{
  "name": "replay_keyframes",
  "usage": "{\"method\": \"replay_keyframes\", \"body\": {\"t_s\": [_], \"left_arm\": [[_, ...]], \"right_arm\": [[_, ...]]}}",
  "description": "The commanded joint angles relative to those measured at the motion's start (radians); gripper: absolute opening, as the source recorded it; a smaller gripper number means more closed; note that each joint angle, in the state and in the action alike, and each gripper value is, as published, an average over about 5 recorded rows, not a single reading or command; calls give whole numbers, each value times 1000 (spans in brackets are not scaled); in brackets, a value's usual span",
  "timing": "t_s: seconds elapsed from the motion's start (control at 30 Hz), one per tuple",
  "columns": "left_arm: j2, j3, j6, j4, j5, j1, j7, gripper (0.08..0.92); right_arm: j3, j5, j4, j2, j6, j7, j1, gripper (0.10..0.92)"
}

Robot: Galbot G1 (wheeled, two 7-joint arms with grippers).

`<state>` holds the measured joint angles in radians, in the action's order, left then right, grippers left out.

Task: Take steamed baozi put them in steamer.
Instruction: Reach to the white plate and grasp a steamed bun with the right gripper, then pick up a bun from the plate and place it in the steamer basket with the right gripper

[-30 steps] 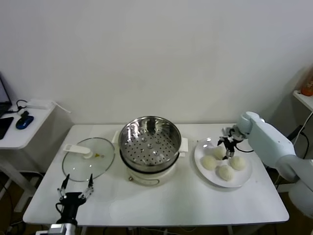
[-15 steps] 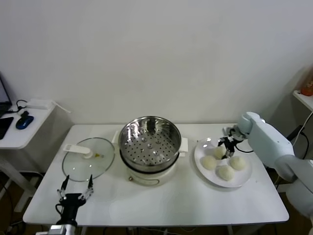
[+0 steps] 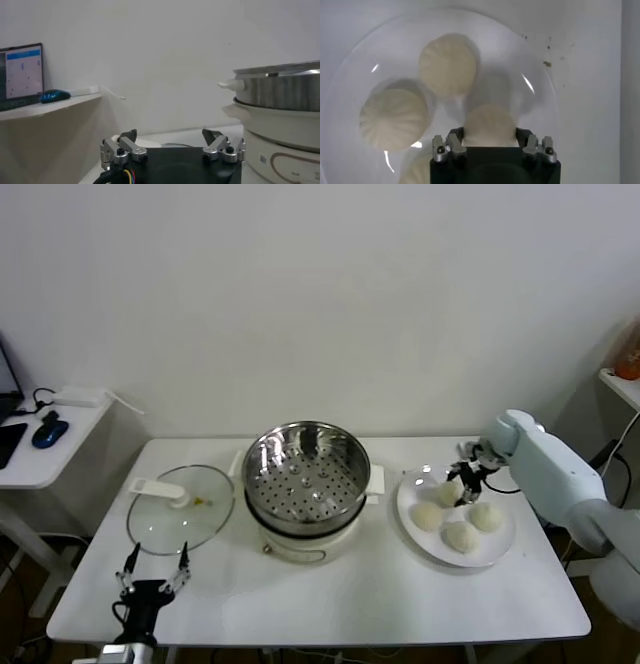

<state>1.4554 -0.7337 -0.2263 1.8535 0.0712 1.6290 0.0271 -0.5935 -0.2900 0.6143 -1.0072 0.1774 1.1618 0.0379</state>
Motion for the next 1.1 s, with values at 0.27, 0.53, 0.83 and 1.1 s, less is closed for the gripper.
{"method": "replay_keyframes", "body": {"t_s": [0.27, 0.53, 0.83, 1.1], "left_arm": [[4, -5, 16, 13, -9, 11, 2, 823], [11, 2, 30, 19, -27, 7, 0, 823], [13, 5, 41, 33, -27, 10, -1, 823], [7, -7, 47, 64, -30, 24, 2, 823]], "right_arm": [[-252, 77, 290, 80, 117, 26, 274, 681], [-443, 203, 539, 85, 177, 28, 533, 687], [-477, 147, 647, -45, 243, 18, 614, 687], [-420, -32, 567, -249, 302, 6, 473, 687]]}}
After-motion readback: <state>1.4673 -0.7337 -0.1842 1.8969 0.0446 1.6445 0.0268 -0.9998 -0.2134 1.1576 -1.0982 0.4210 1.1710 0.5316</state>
